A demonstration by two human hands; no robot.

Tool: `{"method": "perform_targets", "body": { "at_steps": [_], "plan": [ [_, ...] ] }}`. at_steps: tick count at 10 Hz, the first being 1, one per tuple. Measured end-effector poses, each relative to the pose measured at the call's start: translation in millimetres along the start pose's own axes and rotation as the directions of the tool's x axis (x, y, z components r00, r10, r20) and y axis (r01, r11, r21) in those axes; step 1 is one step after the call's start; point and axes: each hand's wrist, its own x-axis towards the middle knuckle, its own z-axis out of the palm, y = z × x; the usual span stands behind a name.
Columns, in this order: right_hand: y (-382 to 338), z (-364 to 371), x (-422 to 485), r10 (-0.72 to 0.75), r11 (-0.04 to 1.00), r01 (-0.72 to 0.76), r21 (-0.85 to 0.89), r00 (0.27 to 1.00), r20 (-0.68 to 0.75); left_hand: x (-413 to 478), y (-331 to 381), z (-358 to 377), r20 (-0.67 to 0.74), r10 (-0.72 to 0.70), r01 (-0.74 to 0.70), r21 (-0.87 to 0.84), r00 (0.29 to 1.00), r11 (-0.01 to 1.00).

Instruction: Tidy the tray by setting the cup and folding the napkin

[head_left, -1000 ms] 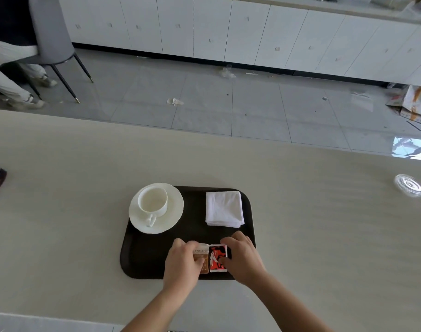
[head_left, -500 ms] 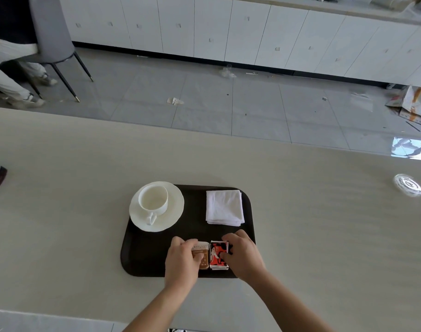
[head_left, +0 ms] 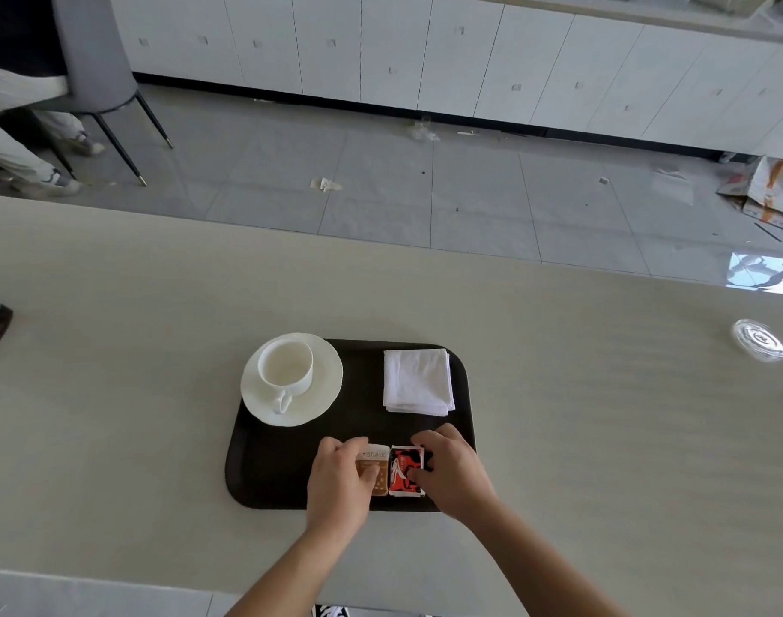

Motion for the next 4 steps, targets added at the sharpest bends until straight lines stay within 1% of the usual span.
{"method": "perform_targets", "body": {
  "at_steps": [2, 4],
  "plan": [
    [0.1, 0.3, -0.4, 0.014, 1.000, -0.014, 0.012, 1.000, -0.012, 0.5, 0.9, -0.9, 0.006, -0.011, 0.011, 0.000, 1.000, 1.000],
    [2.4, 0.5, 3.1, 0.055, 0.996, -0.052, 0.071, 0.998, -0.040, 5.4, -0.2, -5.5, 0.002, -0.029, 0.029, -0.009, 1.000, 1.000]
  ]
}}
